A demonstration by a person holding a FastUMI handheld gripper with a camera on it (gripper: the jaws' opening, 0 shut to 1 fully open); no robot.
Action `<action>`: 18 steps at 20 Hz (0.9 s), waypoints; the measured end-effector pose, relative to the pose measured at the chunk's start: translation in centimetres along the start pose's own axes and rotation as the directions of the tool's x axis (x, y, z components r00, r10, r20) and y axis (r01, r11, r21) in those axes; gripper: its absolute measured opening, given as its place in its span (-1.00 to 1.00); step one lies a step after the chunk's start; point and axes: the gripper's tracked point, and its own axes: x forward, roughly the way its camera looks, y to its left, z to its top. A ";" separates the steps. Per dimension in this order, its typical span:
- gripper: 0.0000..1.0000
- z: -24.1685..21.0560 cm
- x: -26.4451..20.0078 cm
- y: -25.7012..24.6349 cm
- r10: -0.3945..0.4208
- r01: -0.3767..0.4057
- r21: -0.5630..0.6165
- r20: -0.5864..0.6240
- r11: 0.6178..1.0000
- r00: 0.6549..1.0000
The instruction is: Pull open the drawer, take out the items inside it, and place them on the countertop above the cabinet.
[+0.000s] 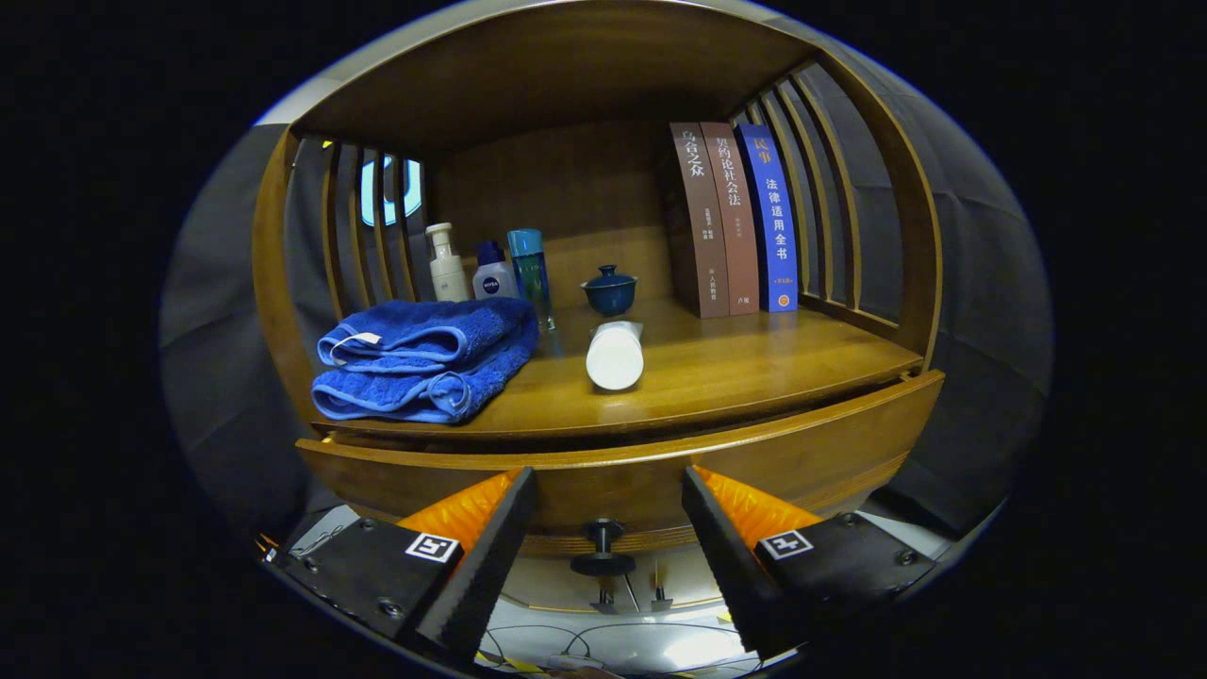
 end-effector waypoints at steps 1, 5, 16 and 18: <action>0.99 0.1 0.3 0.0 -0.001 0.001 0.001 0.001 1.000 1.000; 1.00 0.1 0.7 -0.1 -0.008 0.008 -0.007 0.004 1.000 1.000; 1.00 -0.3 -0.6 0.2 0.033 -0.033 0.016 -0.037 0.999 0.999; 0.99 1.4 -1.9 0.5 0.040 -0.040 -0.006 -0.005 0.999 0.999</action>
